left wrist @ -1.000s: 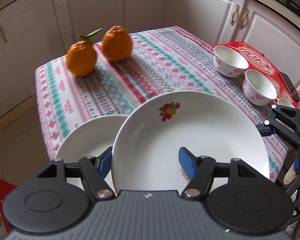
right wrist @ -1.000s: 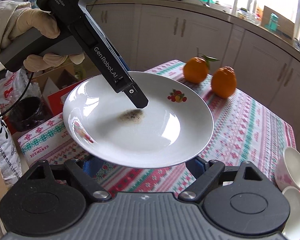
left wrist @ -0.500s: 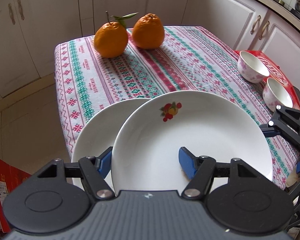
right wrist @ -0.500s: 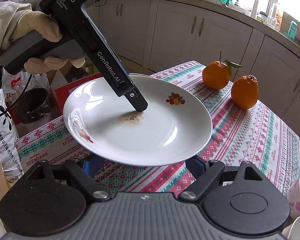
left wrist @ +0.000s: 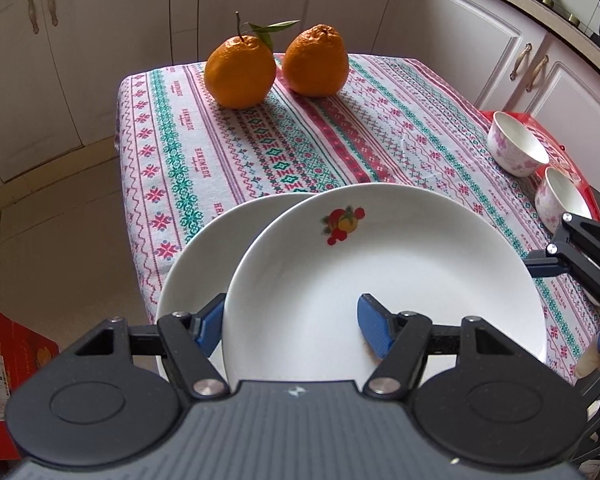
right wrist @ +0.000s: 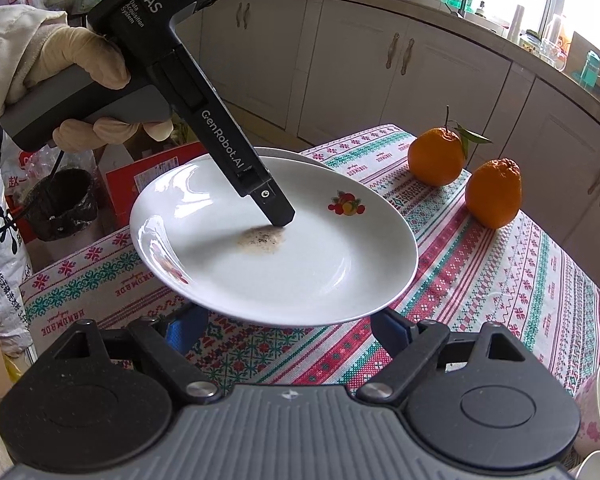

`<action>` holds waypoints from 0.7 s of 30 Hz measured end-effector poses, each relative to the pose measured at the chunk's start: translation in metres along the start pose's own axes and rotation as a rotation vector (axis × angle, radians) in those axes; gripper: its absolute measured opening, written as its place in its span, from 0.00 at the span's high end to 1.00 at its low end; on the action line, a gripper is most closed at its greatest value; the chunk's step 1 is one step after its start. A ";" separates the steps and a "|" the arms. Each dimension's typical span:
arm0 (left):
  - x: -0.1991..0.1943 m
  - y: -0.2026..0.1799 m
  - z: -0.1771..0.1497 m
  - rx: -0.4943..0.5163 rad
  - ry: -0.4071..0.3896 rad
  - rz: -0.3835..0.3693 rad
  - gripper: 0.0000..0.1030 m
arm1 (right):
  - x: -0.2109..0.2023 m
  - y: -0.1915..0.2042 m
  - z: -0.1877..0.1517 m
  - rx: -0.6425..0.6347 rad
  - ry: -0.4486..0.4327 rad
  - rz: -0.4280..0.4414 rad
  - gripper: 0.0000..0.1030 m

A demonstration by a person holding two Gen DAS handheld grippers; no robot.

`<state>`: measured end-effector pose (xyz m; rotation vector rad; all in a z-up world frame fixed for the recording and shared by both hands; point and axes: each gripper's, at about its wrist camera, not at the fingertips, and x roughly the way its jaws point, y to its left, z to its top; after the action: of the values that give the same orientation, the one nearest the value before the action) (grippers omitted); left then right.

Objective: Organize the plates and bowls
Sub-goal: 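Lower the stained plate onto the plate stack and open the left tool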

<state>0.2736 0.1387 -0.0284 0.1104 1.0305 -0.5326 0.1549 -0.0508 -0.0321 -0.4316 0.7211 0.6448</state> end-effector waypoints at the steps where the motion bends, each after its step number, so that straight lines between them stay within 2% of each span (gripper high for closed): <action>1: 0.000 0.001 0.000 -0.003 0.003 -0.001 0.34 | 0.000 0.001 0.000 -0.006 0.001 -0.001 0.11; 21: -0.005 0.012 0.000 -0.008 -0.012 0.024 0.33 | 0.008 0.008 0.006 -0.026 0.014 0.012 0.11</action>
<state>0.2770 0.1508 -0.0262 0.1123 1.0189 -0.5063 0.1569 -0.0386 -0.0350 -0.4569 0.7296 0.6633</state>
